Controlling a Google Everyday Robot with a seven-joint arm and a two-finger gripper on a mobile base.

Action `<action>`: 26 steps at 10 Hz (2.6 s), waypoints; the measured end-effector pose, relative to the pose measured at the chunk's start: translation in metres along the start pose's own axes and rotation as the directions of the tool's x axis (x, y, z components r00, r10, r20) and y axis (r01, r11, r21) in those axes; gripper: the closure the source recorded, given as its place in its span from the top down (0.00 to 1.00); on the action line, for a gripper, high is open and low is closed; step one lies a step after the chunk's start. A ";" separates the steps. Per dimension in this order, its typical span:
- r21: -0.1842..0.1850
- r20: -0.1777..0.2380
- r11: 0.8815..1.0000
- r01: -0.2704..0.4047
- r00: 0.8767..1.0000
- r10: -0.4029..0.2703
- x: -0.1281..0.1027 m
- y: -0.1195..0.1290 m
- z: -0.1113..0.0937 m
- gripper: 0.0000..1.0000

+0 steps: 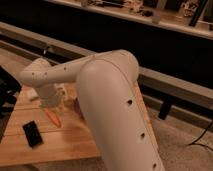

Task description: Push the eraser across the table

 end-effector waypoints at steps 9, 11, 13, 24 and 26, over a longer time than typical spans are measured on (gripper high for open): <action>0.058 -0.023 0.958 0.281 0.960 -0.280 0.036 0.057 0.013 0.00; 0.053 -0.035 0.958 0.283 0.959 -0.282 0.038 0.059 0.018 0.00; 0.057 -0.040 0.956 0.287 0.958 -0.285 0.033 0.062 0.022 0.00; 0.104 -0.089 0.863 0.494 0.869 -0.487 0.041 0.006 0.035 0.18; 0.104 -0.089 0.863 0.495 0.869 -0.487 0.041 0.006 0.035 0.38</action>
